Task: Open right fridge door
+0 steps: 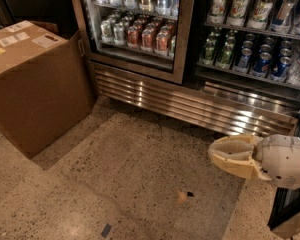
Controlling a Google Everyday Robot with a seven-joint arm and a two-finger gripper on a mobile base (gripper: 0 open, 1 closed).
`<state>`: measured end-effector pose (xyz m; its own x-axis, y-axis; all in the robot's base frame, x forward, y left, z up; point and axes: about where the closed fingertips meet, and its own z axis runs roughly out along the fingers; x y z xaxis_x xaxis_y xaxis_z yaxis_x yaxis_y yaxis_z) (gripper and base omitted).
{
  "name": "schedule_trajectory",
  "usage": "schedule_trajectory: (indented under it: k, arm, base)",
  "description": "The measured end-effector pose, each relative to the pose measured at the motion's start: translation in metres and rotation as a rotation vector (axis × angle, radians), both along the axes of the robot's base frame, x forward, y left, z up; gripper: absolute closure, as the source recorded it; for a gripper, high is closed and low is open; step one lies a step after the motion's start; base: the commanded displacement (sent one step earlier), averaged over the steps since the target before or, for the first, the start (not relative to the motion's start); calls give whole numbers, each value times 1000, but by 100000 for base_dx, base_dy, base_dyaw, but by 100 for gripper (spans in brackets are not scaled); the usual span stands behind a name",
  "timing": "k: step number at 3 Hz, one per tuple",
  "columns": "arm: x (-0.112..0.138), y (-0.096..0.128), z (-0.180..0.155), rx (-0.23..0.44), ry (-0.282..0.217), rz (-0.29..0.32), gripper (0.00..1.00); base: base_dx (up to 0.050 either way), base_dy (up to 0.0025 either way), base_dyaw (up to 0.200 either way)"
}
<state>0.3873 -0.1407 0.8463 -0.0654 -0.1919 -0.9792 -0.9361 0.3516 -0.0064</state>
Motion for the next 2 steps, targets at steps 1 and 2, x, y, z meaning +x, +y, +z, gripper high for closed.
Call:
schedule_trajectory:
  k: [1, 2]
  arm:
    - [0, 0, 0, 0, 0, 0, 100]
    - [0, 0, 0, 0, 0, 0, 81]
  base:
    - [0, 0, 0]
    - [0, 0, 0]
